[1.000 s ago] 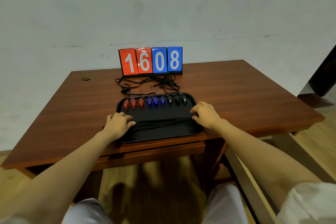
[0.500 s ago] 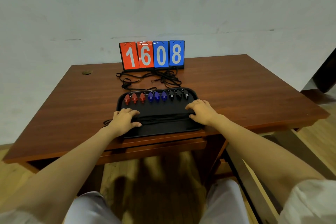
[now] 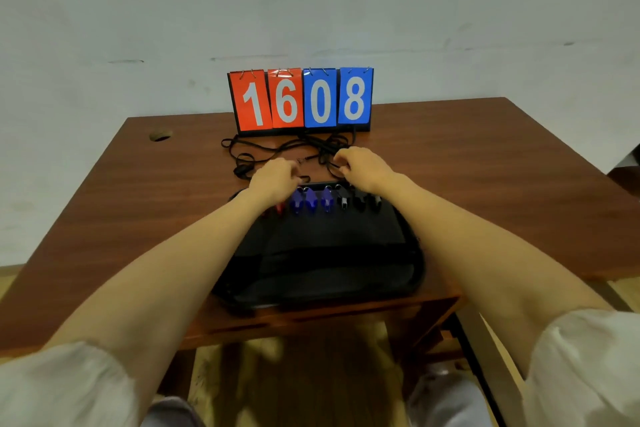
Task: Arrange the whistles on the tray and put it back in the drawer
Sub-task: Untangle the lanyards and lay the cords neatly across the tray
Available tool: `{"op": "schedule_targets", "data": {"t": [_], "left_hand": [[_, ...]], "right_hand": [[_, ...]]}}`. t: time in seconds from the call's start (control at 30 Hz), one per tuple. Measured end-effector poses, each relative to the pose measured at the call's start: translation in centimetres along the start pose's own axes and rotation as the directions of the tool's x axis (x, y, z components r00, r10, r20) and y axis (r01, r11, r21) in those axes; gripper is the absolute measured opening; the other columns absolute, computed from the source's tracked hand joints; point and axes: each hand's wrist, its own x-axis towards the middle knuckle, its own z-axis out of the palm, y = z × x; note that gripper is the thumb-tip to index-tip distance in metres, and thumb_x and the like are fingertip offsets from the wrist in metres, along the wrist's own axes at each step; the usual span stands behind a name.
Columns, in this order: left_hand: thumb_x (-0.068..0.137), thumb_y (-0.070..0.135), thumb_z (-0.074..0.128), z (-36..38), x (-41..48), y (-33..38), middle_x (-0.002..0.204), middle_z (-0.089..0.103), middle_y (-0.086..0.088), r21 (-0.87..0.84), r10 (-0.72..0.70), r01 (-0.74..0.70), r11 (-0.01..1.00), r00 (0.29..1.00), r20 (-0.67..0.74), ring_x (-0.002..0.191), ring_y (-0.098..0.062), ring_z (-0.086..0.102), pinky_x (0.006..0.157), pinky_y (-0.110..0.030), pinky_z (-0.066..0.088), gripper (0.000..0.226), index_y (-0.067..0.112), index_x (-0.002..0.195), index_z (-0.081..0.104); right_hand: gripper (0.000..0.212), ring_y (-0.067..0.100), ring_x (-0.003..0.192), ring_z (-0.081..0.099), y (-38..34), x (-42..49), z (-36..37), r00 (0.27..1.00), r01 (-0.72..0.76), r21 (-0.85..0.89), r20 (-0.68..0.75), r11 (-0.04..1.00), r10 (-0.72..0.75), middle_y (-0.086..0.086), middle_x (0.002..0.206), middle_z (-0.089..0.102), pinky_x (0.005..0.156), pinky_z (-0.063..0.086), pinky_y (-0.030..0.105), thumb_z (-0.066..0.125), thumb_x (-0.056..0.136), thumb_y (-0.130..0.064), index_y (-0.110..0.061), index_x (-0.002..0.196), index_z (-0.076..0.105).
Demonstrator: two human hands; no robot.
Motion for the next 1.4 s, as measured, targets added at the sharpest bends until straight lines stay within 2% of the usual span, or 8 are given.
{"op": "schedule_targets", "data": {"t": [0.3, 0.47, 0.67, 0.77, 0.87, 1.0, 1.17, 1.4], "left_hand": [[0.092, 0.026, 0.053, 1.9, 9.8, -1.5, 0.114, 0.061, -0.018, 0.006, -0.119, 0.119, 0.993, 0.993, 0.016, 0.106, -0.035, 0.056, 0.076, -0.038, 0.045, 0.027, 0.003, 0.105, 0.06], [0.091, 0.03, 0.057, 4.3, 12.4, -3.1, 0.115, 0.056, -0.017, 0.004, -0.111, 0.111, 0.994, 0.994, 0.002, 0.108, -0.037, 0.054, 0.08, -0.043, 0.046, 0.031, 0.003, 0.108, 0.059], [0.092, 0.02, 0.054, 5.3, 12.7, -3.8, 0.106, 0.059, -0.015, -0.057, -0.093, 0.09, 0.994, 0.994, -0.049, 0.096, -0.035, 0.057, 0.075, -0.044, 0.047, 0.018, 0.005, 0.097, 0.062], [0.09, 0.021, 0.058, 5.0, 11.6, -3.8, 0.112, 0.057, -0.015, -0.08, -0.079, 0.077, 0.994, 0.997, -0.027, 0.102, -0.035, 0.056, 0.079, -0.044, 0.048, 0.023, 0.005, 0.107, 0.058], [0.087, 0.024, 0.065, 4.3, 10.2, -3.8, 0.118, 0.052, -0.012, -0.227, -0.127, 0.119, 0.966, 0.992, -0.018, 0.106, -0.032, 0.053, 0.084, -0.04, 0.047, 0.038, 0.007, 0.118, 0.05], [0.086, 0.02, 0.066, 1.2, 8.7, -2.0, 0.119, 0.06, -0.01, -0.49, -0.174, 0.125, 0.863, 0.983, -0.054, 0.112, -0.025, 0.056, 0.088, -0.026, 0.04, 0.034, 0.007, 0.117, 0.057], [0.089, 0.017, 0.062, -3.4, 7.0, 2.7, 0.134, 0.054, -0.005, -0.632, -0.053, -0.049, 0.774, 0.989, -0.142, 0.118, -0.03, 0.053, 0.097, -0.03, 0.042, 0.049, 0.01, 0.136, 0.046], [0.098, 0.017, 0.046, -7.1, 6.7, 6.5, 0.088, 0.061, -0.013, -0.588, 0.017, -0.149, 0.795, 0.974, -0.224, 0.056, -0.01, 0.049, 0.048, -0.007, 0.041, 0.016, 0.006, 0.098, 0.057]], "right_hand": [[0.032, 0.034, 0.115, 0.052, 0.8, 11.7, 4.5, 0.991, 0.057, -0.103, 0.129, 0.993, -0.043, 0.017, 0.127, 0.055, 0.097, 0.044, 0.046, 0.039, 0.096, -0.006, -0.007, 0.125, 0.054], [0.032, 0.033, 0.12, 0.042, 1.9, 14.0, 6.9, 0.988, 0.144, -0.375, 0.105, 0.916, -0.112, 0.015, 0.126, 0.052, 0.098, 0.035, 0.042, 0.042, 0.096, -0.005, -0.005, 0.126, 0.051], [0.004, 0.027, 0.062, 0.061, 2.3, 13.7, 8.6, 0.939, 0.222, -0.54, -0.106, 0.812, -0.328, 0.008, 0.062, 0.061, 0.057, 0.049, 0.027, 0.06, 0.062, -0.007, -0.008, 0.063, 0.064], [0.01, 0.03, 0.078, 0.062, 1.7, 12.7, 8.3, 0.945, 0.182, -0.555, -0.129, 0.812, -0.3, 0.012, 0.076, 0.064, 0.067, 0.049, 0.032, 0.056, 0.074, -0.001, -0.004, 0.076, 0.066], [0.024, 0.033, 0.106, 0.047, 1.2, 12.1, 6.6, 0.986, 0.105, -0.318, -0.091, 0.942, -0.141, 0.018, 0.112, 0.055, 0.083, 0.04, 0.038, 0.041, 0.092, -0.001, -0.001, 0.112, 0.053], [0.009, 0.022, 0.076, 0.047, -1.0, 10.4, 1.7, 0.994, -0.009, 0.258, -0.105, 0.966, 0.037, 0.007, 0.091, 0.053, 0.061, 0.036, 0.029, 0.039, 0.098, -0.011, -0.008, 0.104, 0.045], [0.008, 0.017, 0.074, 0.057, -3.6, 8.0, -5.1, 0.971, 0.109, 0.445, -0.238, 0.889, 0.0, 0.003, 0.088, 0.061, 0.062, 0.045, 0.02, 0.044, 0.096, -0.01, -0.015, 0.099, 0.05], [0.017, 0.016, 0.076, 0.064, -4.2, 5.7, -12.9, 0.873, 0.227, 0.613, -0.472, 0.757, 0.12, 0.01, 0.092, 0.064, 0.071, 0.052, 0.015, 0.041, 0.095, 0.0, -0.008, 0.093, 0.056]]}}
